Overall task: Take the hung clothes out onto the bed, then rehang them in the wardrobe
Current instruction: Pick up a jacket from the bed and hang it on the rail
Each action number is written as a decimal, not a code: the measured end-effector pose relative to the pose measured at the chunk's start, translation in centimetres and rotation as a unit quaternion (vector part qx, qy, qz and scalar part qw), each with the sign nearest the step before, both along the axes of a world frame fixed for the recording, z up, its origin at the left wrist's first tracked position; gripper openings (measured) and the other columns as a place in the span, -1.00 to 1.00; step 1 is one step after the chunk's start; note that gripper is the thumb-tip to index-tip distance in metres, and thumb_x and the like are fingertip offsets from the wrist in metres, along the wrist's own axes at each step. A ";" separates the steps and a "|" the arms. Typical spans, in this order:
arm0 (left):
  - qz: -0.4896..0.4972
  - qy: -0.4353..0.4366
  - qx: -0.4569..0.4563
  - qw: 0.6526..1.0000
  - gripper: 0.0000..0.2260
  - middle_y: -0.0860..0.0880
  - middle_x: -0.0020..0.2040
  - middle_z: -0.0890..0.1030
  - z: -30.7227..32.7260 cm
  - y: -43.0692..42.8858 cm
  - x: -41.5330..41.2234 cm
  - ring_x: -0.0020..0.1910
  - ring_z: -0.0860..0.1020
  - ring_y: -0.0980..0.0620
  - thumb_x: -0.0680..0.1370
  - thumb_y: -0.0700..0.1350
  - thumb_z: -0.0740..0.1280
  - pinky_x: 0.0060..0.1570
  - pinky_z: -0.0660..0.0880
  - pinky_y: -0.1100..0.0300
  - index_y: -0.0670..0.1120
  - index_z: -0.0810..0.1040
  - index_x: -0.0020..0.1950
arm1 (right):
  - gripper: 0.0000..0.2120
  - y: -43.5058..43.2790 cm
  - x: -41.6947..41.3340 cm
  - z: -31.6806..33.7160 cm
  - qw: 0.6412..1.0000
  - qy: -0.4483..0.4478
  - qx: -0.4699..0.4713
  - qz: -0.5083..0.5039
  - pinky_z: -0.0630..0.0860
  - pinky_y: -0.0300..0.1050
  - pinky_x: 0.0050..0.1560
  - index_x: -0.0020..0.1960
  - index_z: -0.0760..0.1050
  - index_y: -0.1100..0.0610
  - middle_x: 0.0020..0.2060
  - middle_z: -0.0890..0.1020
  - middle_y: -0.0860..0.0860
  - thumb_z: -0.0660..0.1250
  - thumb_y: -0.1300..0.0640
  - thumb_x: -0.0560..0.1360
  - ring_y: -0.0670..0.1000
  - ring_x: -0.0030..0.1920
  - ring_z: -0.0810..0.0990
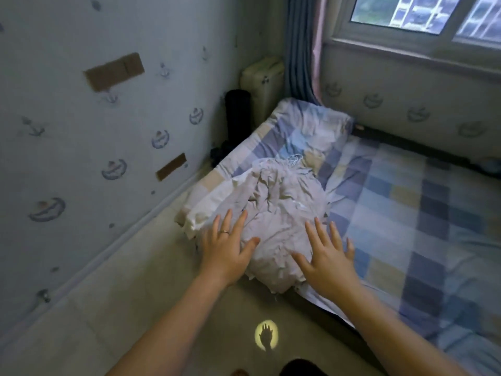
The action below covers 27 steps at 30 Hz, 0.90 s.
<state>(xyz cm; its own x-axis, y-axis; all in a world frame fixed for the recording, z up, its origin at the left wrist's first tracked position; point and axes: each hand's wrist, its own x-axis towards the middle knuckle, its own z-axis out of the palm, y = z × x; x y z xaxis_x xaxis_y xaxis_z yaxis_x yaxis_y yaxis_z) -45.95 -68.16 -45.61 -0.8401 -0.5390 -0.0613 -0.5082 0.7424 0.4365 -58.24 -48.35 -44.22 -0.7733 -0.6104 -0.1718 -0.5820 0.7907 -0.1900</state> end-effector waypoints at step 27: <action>-0.077 -0.106 0.067 0.989 -0.47 0.09 0.62 0.01 -6.8 -14.8 -39.8 0.59 -0.12 0.04 0.62 0.28 0.06 0.52 -0.11 -0.07 0.26 0.05 0.57 | -0.32 -11.6 -35.9 -6.4 0.987 -0.089 0.008 -0.130 -0.14 0.24 0.51 0.59 -0.16 -0.08 0.59 -0.16 -0.10 -0.03 -0.31 0.58 0.07 0.57 -0.20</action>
<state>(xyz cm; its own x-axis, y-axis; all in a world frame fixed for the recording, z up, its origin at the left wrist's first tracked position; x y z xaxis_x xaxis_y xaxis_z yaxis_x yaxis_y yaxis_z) -85.71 -83.01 -52.39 -0.8725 -0.3803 -0.3066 -0.4837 0.7606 0.4330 -94.11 -59.98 -50.58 -0.8608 -0.3907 -0.3262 -0.3167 0.9129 -0.2576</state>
